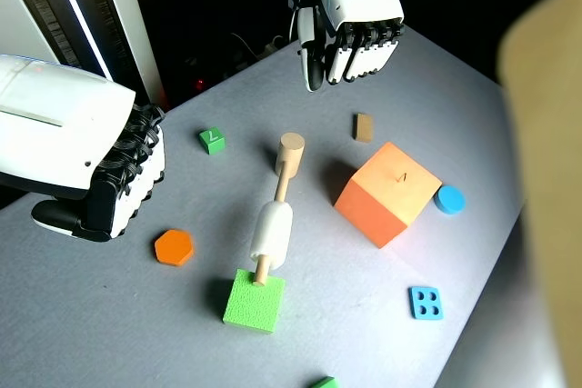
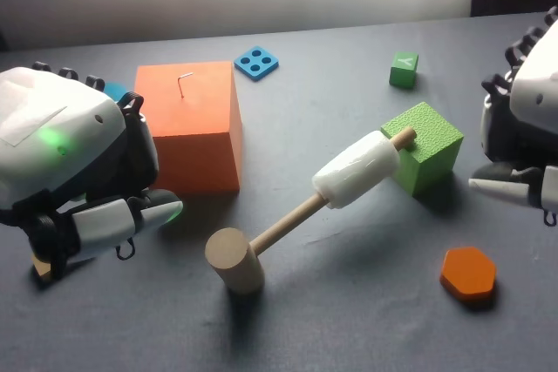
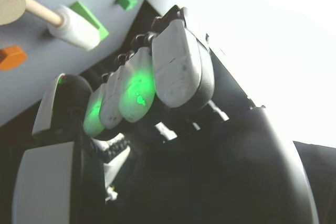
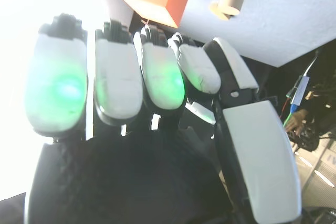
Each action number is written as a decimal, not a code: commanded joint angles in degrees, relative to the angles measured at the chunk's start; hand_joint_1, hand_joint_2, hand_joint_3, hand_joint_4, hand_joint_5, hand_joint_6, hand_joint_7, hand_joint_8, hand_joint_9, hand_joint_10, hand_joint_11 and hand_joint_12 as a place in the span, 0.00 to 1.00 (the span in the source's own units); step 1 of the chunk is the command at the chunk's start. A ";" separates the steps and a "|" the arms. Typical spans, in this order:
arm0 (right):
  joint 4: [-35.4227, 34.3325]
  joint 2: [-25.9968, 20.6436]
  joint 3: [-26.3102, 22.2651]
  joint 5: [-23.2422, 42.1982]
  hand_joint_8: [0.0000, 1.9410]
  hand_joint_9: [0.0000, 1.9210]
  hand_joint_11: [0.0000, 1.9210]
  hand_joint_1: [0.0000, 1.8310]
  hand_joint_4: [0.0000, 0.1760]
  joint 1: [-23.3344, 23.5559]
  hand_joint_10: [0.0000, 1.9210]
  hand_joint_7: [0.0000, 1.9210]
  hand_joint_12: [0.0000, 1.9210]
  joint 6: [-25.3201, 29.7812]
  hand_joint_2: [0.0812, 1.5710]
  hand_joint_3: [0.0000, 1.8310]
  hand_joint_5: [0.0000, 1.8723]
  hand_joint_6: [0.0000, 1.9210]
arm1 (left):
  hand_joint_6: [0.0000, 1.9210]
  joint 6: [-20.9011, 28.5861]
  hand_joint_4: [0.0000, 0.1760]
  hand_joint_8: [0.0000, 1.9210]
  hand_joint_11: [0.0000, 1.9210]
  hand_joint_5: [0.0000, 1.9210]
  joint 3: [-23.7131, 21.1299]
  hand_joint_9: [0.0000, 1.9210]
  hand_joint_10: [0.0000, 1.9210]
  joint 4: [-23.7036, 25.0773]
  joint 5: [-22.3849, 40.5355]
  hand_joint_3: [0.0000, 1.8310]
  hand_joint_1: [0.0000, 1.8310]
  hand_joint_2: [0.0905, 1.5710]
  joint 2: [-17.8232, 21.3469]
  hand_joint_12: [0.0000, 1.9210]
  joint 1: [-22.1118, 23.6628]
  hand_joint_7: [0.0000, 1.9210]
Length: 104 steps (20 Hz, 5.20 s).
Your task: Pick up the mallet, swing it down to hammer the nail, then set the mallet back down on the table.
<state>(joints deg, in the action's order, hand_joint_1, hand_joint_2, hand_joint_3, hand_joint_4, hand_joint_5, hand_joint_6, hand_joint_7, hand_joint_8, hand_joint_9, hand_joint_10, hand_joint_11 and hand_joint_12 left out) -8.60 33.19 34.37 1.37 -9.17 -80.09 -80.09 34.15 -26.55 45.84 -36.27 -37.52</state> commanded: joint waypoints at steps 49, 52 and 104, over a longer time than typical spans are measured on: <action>-99.56 41.43 24.16 24.58 0.00 0.00 0.00 0.65 0.00 -4.32 0.00 0.00 0.00 -89.57 0.60 0.00 0.00 0.00 | 0.00 20.83 0.00 0.00 0.00 0.00 13.92 0.00 0.00 16.22 3.50 0.01 0.00 0.73 -7.87 0.00 -9.65 0.00; -99.54 42.64 25.68 23.36 0.00 0.00 0.00 0.65 0.00 -5.15 0.00 0.00 0.00 -88.62 0.60 0.00 0.00 0.00 | 0.00 20.83 0.00 0.00 0.00 0.00 15.08 0.00 0.00 15.60 3.81 0.01 0.00 0.73 -8.69 0.00 -9.65 0.00; -99.48 45.82 32.68 17.93 1.00 0.26 0.22 0.56 0.00 -8.04 1.00 0.24 1.00 -89.74 0.82 0.01 0.33 0.82 | 0.00 19.15 0.00 0.00 0.00 0.00 19.55 0.00 0.00 11.33 2.18 0.00 0.00 0.73 -13.36 0.00 -10.66 0.00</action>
<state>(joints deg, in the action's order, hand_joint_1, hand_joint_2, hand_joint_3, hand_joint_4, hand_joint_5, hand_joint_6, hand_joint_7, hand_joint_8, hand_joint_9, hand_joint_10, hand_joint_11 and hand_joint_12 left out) -109.73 79.42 67.16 20.12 -17.74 -169.58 -61.21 53.45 -15.22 44.51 -49.54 -48.66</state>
